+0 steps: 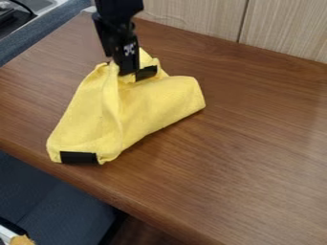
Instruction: Fold the cloth from bottom right to top left
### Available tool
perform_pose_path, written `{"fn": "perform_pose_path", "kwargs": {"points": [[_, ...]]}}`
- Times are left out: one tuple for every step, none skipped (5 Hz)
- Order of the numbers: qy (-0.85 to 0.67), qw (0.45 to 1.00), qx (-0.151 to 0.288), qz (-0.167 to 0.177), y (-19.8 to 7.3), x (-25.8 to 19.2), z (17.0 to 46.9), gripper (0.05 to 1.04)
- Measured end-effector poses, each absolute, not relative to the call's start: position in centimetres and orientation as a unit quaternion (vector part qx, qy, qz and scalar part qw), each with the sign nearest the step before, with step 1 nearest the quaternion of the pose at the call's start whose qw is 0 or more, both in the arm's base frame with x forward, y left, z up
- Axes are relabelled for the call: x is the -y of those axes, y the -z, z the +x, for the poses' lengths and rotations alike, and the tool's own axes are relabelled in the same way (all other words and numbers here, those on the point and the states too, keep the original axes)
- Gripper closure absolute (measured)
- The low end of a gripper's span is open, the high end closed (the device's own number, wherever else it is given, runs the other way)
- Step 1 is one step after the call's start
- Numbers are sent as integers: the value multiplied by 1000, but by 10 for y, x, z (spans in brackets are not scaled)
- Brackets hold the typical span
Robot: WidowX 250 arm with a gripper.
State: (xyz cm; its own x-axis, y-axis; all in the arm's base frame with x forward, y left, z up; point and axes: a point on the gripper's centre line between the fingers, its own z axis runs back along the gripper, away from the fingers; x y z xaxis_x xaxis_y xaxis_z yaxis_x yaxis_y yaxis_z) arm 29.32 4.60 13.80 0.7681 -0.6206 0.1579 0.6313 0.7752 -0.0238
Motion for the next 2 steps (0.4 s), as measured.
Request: {"fn": "perform_pose_path", "kwargs": {"points": [[321, 943, 69, -53, -139, -47, 291, 83], [319, 944, 70, -52, -140, -49, 291, 83]]}}
